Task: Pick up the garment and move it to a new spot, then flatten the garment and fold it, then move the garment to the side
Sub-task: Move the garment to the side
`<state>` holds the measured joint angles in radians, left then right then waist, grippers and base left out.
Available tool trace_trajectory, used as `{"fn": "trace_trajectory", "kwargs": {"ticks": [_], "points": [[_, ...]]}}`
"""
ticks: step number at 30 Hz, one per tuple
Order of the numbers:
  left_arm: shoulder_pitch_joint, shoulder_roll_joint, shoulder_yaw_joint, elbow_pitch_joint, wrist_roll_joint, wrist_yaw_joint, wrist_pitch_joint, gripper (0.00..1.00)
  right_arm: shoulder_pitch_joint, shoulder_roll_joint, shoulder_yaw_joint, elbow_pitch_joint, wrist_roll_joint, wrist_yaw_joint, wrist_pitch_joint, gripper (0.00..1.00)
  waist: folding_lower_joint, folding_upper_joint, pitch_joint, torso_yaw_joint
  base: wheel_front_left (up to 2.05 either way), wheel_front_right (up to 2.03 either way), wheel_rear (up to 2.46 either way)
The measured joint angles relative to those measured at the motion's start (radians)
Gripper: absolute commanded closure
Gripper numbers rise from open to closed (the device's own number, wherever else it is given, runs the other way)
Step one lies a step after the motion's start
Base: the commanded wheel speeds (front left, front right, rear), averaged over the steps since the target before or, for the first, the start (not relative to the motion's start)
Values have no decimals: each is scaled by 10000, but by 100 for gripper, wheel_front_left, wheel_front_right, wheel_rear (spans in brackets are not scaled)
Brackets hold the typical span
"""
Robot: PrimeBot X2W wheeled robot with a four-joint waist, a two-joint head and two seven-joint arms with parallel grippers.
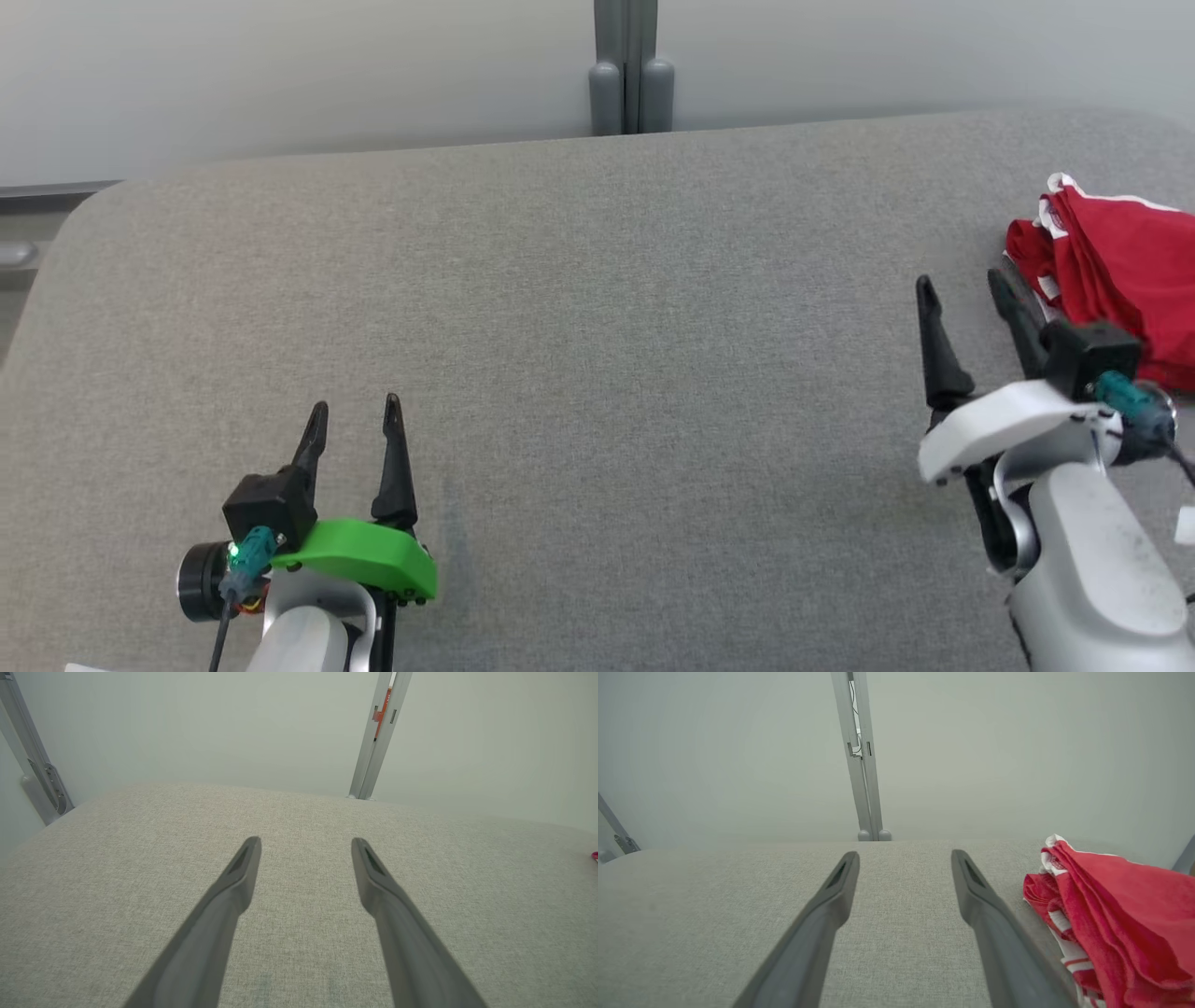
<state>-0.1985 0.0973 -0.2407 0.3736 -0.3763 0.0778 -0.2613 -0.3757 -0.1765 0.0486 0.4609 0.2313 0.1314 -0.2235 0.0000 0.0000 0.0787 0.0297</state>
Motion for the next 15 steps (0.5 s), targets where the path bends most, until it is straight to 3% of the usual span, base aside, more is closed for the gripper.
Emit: {"fn": "trace_trajectory", "kwargs": {"ticks": [5, 10, 15], "points": [[357, -107, 79, -38, 268, -44, 0, 0, 1279, 995, -575, -821, -732, 0, -163, 0, 0, 0, -282, 286, 0, 0, 0], [815, -167, 226, -111, 470, -176, 0, 0, 2279, 1258, -736, -1503, -1045, 0, -222, 0, 0, 0, -531, 455, 0, 0, 0], [1134, -236, 336, -173, 570, -336, 0, 0, 2871, 1266, -476, -1916, -366, 0, -259, 0, 0, 0, -704, 531, 0, 0, 0]]}}
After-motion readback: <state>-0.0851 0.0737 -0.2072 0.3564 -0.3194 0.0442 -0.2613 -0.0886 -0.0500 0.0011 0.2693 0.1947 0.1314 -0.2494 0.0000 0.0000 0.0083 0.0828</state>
